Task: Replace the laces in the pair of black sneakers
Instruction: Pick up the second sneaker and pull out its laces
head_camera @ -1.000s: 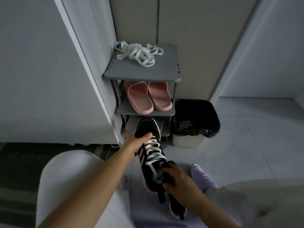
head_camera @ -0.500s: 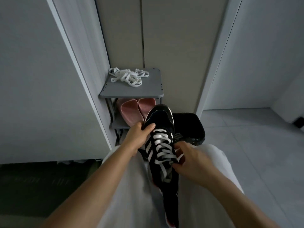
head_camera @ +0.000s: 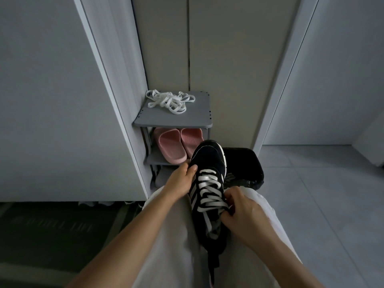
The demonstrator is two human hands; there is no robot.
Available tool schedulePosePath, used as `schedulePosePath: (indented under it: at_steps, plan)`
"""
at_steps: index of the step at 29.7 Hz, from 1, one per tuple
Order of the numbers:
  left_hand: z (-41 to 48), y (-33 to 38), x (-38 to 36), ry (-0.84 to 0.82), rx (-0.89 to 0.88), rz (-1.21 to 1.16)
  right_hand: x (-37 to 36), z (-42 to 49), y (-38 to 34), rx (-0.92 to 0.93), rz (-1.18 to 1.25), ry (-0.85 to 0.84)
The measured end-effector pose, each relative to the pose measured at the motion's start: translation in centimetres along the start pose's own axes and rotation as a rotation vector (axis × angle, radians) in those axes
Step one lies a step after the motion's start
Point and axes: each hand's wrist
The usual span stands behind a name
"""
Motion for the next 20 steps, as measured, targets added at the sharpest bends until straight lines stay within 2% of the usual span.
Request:
schedulePosePath:
  at_steps: [9, 11, 13, 17, 20]
  plan:
    - [-0.8, -0.3, -0.5, -0.008, 0.041, -0.007, -2.1, 1.4, 3.0, 0.035, 0.133, 0.074]
    - [-2.7, -0.6, -0.4, 0.044, -0.035, -0.061, -2.2, 1.5, 3.3, 0.045, 0.201, 0.098]
    - [-5.3, -0.8, -0.7, 0.079, -0.183, -0.084, -2.4, 1.5, 3.5, 0.052, 0.276, 0.122]
    - [-7.7, -1.5, -2.3, 0.042, -0.375, 0.346, -2.6, 1.8, 3.6, 0.045, 0.419, 0.153]
    - [-7.6, -1.0, -2.2, 0.103, -0.441, 0.404, -2.6, 2.2, 3.8, 0.004, 0.503, 0.137]
Point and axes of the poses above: each hand's wrist, its own z-axis towards the middle knuckle, its own x-axis out of the back of the hand, y = z × x, and after that the axes turned 10 degrees about -y, right-handed
